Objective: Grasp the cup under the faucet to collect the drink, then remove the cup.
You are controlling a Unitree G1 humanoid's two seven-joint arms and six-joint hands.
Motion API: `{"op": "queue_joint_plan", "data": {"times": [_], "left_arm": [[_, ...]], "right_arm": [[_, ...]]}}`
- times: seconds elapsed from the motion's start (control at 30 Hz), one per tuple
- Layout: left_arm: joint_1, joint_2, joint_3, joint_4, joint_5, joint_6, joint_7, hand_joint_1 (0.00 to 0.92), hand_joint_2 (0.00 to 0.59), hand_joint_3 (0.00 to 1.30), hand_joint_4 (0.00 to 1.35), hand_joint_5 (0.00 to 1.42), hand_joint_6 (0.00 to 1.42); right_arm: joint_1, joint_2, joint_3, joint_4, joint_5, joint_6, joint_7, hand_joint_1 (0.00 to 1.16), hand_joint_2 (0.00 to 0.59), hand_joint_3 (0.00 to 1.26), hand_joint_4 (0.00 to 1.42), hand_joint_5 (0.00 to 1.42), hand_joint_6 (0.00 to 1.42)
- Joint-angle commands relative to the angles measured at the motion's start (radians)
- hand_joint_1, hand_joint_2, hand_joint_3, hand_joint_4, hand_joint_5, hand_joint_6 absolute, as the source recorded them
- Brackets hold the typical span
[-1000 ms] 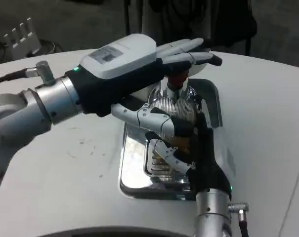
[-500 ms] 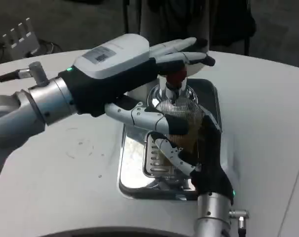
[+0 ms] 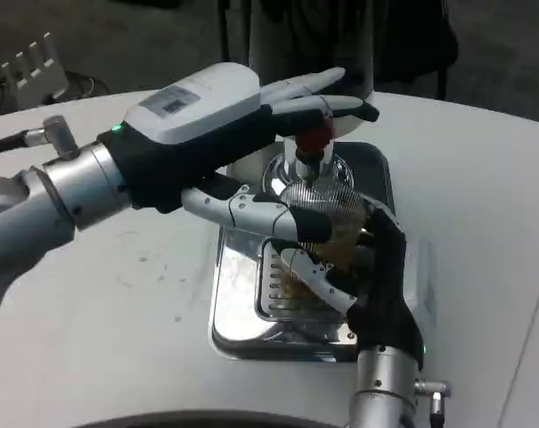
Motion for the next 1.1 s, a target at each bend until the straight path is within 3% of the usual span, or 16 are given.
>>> {"op": "queue_joint_plan", "data": {"times": [0.03,0.6,0.8,1.1], "left_arm": [[0.045,0.011,0.017,0.004,-0.016,0.021,-0.014,0.0,0.114,0.17,0.0,0.05,0.28],[0.082,-0.026,0.122,-0.036,-0.127,0.031,0.007,0.0,0.11,0.19,0.05,0.12,0.33],[0.099,-0.029,0.154,-0.049,-0.169,0.051,0.005,0.0,0.109,0.2,0.07,0.14,0.35],[0.135,-0.027,0.188,-0.081,-0.197,0.075,0.002,0.0,0.104,0.21,0.08,0.15,0.37]], "right_arm": [[0.014,0.13,0.004,-0.024,0.024,0.012,-0.001,0.76,0.229,0.57,0.62,0.63,0.59],[0.106,0.082,0.005,-0.162,0.014,0.036,0.031,0.77,0.212,0.67,0.72,0.77,0.75],[0.143,0.067,0.027,-0.199,0.007,0.05,0.071,0.77,0.212,0.69,0.75,0.79,0.79],[0.192,0.04,0.026,-0.273,0.001,0.065,0.091,0.77,0.212,0.71,0.77,0.82,0.82]]}}
